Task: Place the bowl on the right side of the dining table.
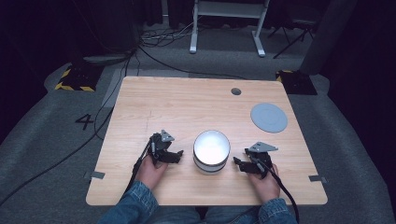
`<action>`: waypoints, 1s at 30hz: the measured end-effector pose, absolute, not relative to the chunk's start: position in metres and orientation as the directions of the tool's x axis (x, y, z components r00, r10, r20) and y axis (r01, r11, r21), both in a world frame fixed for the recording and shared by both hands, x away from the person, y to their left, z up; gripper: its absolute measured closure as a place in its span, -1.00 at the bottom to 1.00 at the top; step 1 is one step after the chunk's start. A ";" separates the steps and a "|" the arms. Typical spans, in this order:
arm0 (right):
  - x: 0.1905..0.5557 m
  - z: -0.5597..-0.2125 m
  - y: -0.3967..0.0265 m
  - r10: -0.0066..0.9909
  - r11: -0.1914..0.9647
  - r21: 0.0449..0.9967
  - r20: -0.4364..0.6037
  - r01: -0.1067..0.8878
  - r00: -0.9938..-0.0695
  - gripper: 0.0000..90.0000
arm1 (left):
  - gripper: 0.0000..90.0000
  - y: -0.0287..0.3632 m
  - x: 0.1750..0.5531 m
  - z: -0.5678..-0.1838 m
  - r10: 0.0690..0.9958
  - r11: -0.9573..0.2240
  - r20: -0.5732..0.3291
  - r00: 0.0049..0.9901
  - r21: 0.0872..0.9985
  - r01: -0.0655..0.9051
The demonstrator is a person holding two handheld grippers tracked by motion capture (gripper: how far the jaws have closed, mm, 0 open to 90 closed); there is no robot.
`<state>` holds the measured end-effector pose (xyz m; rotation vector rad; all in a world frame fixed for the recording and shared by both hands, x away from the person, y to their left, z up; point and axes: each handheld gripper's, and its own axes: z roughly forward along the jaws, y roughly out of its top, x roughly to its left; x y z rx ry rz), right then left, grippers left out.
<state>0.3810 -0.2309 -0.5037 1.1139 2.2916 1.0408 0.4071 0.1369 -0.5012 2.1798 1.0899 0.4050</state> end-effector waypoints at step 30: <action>0.378 -0.492 -0.221 0.795 0.462 0.681 -0.033 0.568 -0.606 -0.25 | -0.68 0.137 0.407 -0.502 0.798 -0.435 -0.012 0.603 0.680 0.590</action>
